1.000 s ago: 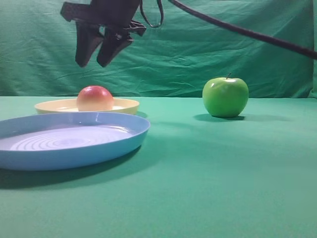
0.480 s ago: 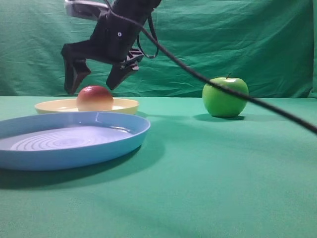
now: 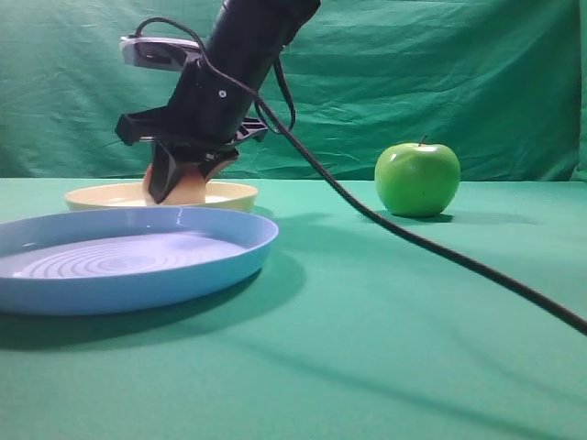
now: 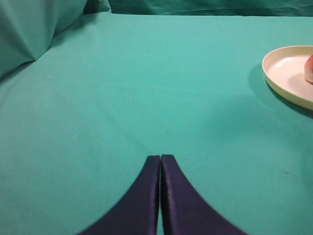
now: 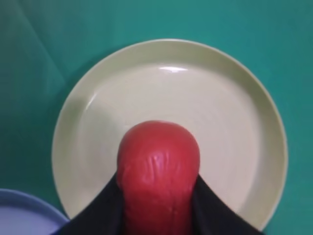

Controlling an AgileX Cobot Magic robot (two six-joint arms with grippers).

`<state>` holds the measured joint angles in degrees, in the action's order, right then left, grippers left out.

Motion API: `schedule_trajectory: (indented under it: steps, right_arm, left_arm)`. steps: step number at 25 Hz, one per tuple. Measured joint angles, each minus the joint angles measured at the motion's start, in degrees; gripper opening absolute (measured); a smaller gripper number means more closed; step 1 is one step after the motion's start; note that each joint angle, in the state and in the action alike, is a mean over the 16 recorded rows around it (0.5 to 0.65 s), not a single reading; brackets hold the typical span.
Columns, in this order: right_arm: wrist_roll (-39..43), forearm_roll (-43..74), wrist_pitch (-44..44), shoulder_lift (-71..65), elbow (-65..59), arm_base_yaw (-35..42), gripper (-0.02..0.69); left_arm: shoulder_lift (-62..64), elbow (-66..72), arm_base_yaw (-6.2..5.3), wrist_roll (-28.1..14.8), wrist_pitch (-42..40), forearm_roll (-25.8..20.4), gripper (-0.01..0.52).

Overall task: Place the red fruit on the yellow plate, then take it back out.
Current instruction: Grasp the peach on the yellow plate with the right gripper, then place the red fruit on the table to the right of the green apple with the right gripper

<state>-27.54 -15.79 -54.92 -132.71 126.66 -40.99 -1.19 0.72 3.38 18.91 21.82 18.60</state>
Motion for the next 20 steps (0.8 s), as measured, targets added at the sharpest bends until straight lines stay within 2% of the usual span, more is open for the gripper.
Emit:
schedule_trajectory:
  steps: [11, 20]
  right_arm:
    - [7.9, 3.7, -14.0, 17.6, 0.5, 4.5, 0.189]
    - [12.7, 7.6, -17.0, 35.3, -14.5, 10.4, 0.189]
  left_arm:
    - [0.0, 0.0, 0.00, 0.0, 0.0, 0.0, 0.000]
    - [0.0, 0.0, 0.00, 0.0, 0.0, 0.0, 0.000]
